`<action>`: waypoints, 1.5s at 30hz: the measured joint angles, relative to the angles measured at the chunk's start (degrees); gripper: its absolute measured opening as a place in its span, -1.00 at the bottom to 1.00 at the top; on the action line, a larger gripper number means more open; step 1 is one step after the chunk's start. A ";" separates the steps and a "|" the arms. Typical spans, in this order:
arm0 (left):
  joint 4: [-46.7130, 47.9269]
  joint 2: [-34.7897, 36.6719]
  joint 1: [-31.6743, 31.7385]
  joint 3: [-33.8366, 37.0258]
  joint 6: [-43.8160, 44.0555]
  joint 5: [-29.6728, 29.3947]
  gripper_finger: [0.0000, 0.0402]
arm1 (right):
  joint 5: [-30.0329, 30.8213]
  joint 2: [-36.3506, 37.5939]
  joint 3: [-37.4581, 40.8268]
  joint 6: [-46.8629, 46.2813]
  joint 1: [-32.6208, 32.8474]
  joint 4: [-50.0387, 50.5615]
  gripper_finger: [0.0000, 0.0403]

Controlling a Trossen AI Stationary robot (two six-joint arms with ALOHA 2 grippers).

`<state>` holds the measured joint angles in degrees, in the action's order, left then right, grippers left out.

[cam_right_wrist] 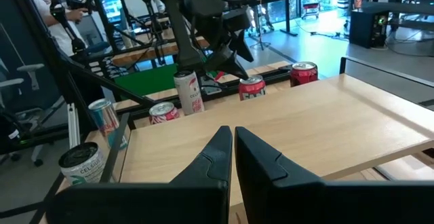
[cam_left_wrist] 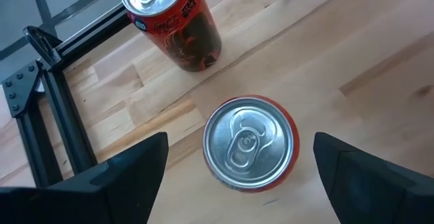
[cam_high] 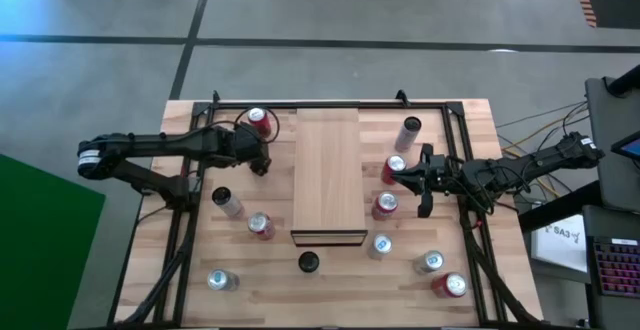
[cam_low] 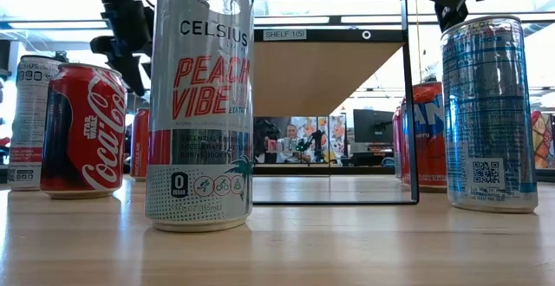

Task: Place canned beverage on shelf
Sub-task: Put the top left orange soda can on the shelf

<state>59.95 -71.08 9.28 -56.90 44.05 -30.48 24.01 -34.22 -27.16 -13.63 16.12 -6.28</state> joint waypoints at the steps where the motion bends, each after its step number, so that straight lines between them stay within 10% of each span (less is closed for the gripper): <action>1: -0.34 0.01 0.00 0.06 0.00 0.00 0.70 | -0.02 0.00 0.00 0.00 0.00 0.00 -0.95; 45: -6.61 -3.30 0.28 5.32 0.59 -0.35 0.70 | 0.00 0.00 0.00 -0.66 0.00 -0.04 -0.95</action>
<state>53.34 -74.38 9.56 -51.57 44.64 -30.83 24.01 -34.22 -27.16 -14.29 16.12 -6.33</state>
